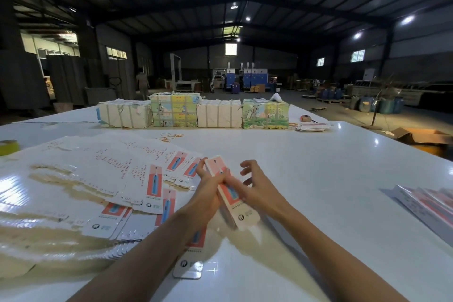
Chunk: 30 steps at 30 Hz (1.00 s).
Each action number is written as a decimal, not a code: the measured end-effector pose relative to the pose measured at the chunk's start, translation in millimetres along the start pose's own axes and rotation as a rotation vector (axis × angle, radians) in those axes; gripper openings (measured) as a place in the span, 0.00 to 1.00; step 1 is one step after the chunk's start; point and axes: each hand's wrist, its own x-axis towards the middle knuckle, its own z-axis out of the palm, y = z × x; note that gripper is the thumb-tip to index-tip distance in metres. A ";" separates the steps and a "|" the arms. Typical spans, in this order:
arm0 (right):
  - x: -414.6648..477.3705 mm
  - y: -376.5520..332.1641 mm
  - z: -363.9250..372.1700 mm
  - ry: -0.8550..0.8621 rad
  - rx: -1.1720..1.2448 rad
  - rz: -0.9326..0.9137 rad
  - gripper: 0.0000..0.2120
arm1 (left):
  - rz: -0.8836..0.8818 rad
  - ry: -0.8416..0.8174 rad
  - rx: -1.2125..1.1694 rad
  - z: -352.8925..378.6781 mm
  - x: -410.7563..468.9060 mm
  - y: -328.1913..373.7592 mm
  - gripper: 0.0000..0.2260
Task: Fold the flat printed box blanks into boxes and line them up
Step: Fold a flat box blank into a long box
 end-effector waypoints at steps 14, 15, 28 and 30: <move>-26.7 5.8 -12.7 0.044 -0.625 -0.160 0.27 | -0.126 -0.384 0.107 5.2 -15.6 20.5 0.37; -28.2 7.3 -16.7 0.042 -0.648 -0.152 0.23 | -0.066 -0.394 0.259 4.7 -17.7 20.8 0.38; -72.8 79.9 -143.6 0.327 -1.091 0.299 0.23 | 0.468 0.089 2.099 -31.9 -20.2 20.0 0.21; -80.3 91.3 -156.4 0.358 -1.186 0.365 0.22 | 0.423 0.025 2.132 -30.9 -21.0 13.5 0.19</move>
